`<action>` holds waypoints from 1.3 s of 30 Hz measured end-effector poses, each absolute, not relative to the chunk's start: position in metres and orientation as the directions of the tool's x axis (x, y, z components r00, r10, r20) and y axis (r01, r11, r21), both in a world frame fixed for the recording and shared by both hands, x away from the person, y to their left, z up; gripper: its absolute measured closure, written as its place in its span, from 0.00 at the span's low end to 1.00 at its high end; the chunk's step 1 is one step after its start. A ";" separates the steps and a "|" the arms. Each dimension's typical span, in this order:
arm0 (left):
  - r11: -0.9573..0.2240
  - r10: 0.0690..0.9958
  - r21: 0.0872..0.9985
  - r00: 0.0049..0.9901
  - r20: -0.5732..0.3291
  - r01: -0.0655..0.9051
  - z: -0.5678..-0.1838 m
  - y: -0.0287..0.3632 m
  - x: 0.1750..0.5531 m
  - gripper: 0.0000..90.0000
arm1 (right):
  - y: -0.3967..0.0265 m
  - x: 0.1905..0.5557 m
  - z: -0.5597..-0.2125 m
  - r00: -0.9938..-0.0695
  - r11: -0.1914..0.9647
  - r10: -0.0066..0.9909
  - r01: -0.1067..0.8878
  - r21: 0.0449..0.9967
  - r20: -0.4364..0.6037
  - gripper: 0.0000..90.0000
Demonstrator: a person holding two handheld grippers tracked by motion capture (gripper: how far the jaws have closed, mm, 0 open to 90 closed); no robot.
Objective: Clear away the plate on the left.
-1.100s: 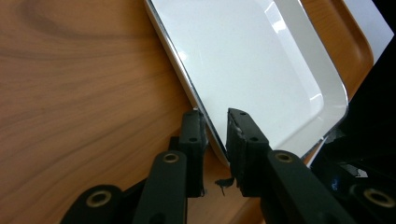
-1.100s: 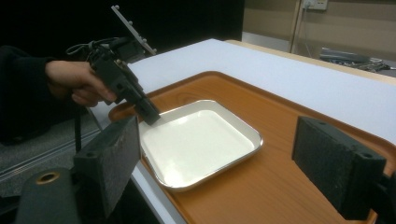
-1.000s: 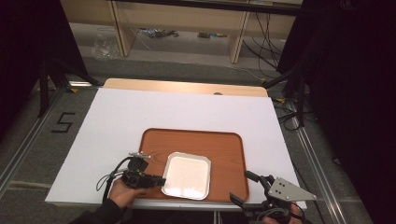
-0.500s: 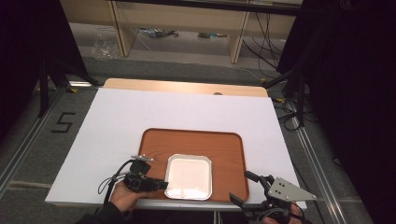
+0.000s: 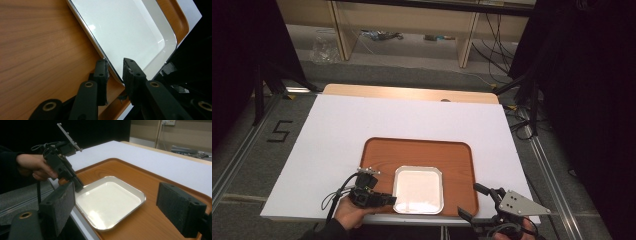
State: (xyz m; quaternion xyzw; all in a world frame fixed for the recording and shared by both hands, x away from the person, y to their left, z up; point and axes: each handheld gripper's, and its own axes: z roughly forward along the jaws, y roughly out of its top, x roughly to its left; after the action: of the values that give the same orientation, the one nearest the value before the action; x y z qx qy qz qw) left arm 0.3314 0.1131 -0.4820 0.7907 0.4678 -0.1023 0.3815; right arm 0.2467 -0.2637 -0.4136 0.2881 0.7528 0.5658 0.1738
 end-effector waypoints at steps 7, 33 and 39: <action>-0.266 0.663 0.513 0.541 -0.517 0.816 -0.481 0.116 0.332 0.78 | -0.264 0.248 -0.414 -0.782 0.197 0.621 0.231 0.953 0.061 0.19; -0.173 0.729 0.712 0.575 -0.373 0.681 -0.449 0.135 0.327 0.34 | -0.265 0.248 -0.413 -0.787 0.219 0.616 0.222 0.950 0.042 0.19; -0.163 0.729 0.751 0.591 -0.346 0.640 -0.444 0.141 0.324 0.32 | -0.265 0.248 -0.413 -0.783 0.203 0.619 0.228 0.952 0.056 0.19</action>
State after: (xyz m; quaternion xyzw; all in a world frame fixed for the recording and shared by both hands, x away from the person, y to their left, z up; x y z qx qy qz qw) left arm 0.3239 0.1408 -0.4441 0.7610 0.4495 0.0478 0.4654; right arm 0.2482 -0.2650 -0.4131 0.2801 0.7561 0.5657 0.1729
